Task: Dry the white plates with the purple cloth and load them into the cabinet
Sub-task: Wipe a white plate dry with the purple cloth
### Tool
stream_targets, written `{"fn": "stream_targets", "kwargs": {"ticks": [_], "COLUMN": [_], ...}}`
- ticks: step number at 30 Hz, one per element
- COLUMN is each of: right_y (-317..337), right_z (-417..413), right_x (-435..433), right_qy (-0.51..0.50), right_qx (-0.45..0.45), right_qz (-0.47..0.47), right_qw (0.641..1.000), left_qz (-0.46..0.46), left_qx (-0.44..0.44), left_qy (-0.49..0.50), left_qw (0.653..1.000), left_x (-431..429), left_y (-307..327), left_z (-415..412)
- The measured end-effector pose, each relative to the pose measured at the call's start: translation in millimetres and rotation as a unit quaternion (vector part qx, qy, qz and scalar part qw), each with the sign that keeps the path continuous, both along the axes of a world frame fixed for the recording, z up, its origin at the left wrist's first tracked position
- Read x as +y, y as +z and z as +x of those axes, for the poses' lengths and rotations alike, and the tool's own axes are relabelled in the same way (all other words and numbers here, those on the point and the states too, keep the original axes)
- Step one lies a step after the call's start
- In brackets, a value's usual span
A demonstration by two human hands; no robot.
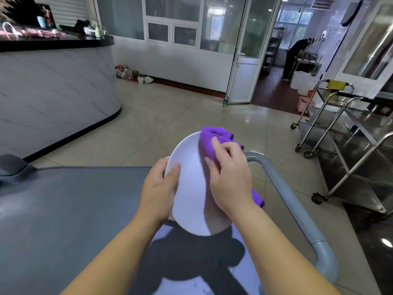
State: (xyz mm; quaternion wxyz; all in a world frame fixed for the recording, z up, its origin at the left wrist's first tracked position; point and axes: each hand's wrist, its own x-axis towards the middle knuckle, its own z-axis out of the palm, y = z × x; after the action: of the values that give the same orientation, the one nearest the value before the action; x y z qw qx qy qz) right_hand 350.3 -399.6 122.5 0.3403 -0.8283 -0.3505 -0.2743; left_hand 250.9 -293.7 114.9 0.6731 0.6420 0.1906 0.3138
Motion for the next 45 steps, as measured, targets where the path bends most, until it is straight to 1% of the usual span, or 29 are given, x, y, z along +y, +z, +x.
{"fn": "stream_targets", "kwargs": {"ticks": [2,5,7,8,10,12,15,17,19,21,24,25,27,29,32,33,35,36,40,43,45], "right_y": [-7.2,-23.7,-42.4,-51.9,-66.0,-69.2,-52.8,-39.1,-31.4,-31.7,-43.3,-47.6,-54.2,-58.1,-57.9,-58.2,-58.6,-58.7,-59.8,-56.3,-49.7], "right_z": [-3.9,-5.9,-7.7,-7.0,0.3,11.1,24.0,26.9,22.6,16.0,6.4,3.4,-2.3,-7.4,-12.6,-12.7,-11.1,-9.7,-7.0,-0.4,3.2], "right_x": [3.5,-5.4,-18.6,-25.4,-36.1,-38.5,-27.4,-17.2,-11.0,-11.7,-23.6,-28.3,-36.1,-39.7,-39.7,-39.2,-38.2,-38.0,-42.5,-48.6,-52.7], "right_qy": [0.088,0.211,0.259,0.264,0.239,0.189,0.084,0.039,0.057,0.126,0.217,0.225,0.209,0.183,0.179,0.176,0.154,0.14,0.13,0.161,0.177], "right_qx": [-0.054,-0.07,-0.089,-0.107,-0.14,-0.136,-0.067,-0.031,-0.026,-0.03,-0.009,0.004,0.009,-0.01,0.03,0.031,-0.012,-0.033,-0.076,-0.044,-0.006], "right_qz": [-0.022,-0.044,-0.081,-0.103,-0.122,-0.098,0.0,0.048,0.035,-0.003,-0.085,-0.112,-0.15,-0.167,-0.207,-0.222,-0.222,-0.207,-0.14,-0.095,-0.096], "right_qw": [0.994,0.974,0.958,0.953,0.953,0.968,0.994,0.998,0.997,0.992,0.972,0.968,0.966,0.969,0.961,0.959,0.963,0.968,0.979,0.981,0.98], "left_qz": [-0.018,-0.003,0.022,0.029,0.024,0.016,0.017,0.025,0.017,0.022,0.033,0.033,0.017,-0.026,-0.084,-0.102,-0.143,-0.16,-0.183,-0.211,-0.212], "left_qx": [-0.012,-0.025,-0.02,-0.016,-0.007,0.004,0.022,0.02,0.012,0.016,0.033,0.042,0.063,0.078,0.076,0.078,0.084,0.088,0.1,0.106,0.127], "left_qy": [0.003,0.027,0.047,0.051,0.032,0.01,-0.017,-0.024,-0.025,-0.004,0.04,0.051,0.068,0.069,0.055,0.054,0.042,0.028,-0.021,-0.042,-0.069], "left_qw": [1.0,0.999,0.998,0.998,0.999,1.0,0.999,0.999,0.999,1.0,0.998,0.997,0.996,0.994,0.992,0.99,0.985,0.983,0.978,0.971,0.967], "left_x": [2.2,11.8,19.6,23.1,27.3,27.0,22.9,18.4,14.0,11.7,13.5,14.7,17.4,19.6,20.2,20.1,20.3,19.6,15.9,14.1,15.0], "left_y": [-0.5,-0.7,0.3,0.1,-1.0,-0.5,-0.7,0.5,3.6,6.3,5.8,4.6,1.0,-1.6,-0.3,0.5,0.6,1.2,6.4,10.2,9.8], "left_z": [0.2,-1.3,-3.6,-4.3,-4.5,-4.3,-0.7,1.8,4.8,7.7,9.4,9.7,10.1,11.2,14.2,14.9,15.5,14.9,11.7,11.5,12.2]}}
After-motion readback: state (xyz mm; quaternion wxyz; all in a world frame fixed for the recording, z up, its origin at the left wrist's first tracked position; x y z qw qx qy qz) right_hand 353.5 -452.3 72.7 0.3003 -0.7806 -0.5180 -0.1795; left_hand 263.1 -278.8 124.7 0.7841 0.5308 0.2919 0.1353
